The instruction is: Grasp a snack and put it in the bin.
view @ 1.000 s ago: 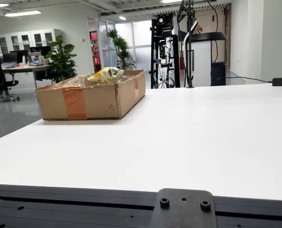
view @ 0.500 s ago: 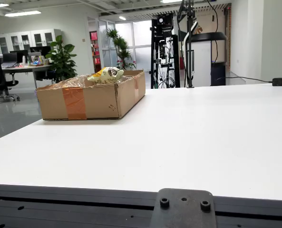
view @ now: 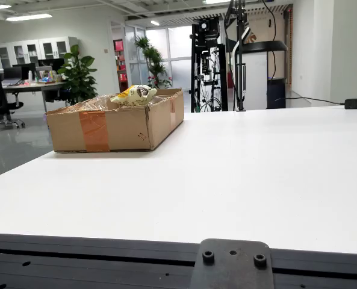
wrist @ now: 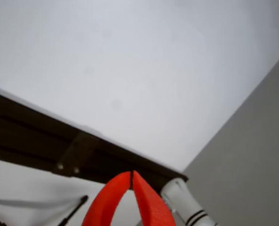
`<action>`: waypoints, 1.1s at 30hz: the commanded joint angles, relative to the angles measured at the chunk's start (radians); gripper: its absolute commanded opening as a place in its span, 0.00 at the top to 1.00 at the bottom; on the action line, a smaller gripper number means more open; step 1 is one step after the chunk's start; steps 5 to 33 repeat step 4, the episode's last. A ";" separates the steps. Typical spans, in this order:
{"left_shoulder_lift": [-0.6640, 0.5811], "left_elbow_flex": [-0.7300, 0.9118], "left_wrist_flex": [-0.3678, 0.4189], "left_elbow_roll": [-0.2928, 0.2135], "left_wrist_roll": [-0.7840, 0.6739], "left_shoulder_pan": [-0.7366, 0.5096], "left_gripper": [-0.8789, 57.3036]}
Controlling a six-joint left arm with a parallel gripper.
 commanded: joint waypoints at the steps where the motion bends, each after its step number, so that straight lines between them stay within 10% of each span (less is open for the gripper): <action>1: 0.000 0.000 0.000 0.000 -0.001 0.003 0.98; 33: 0.000 0.000 0.000 0.000 -0.001 0.008 0.98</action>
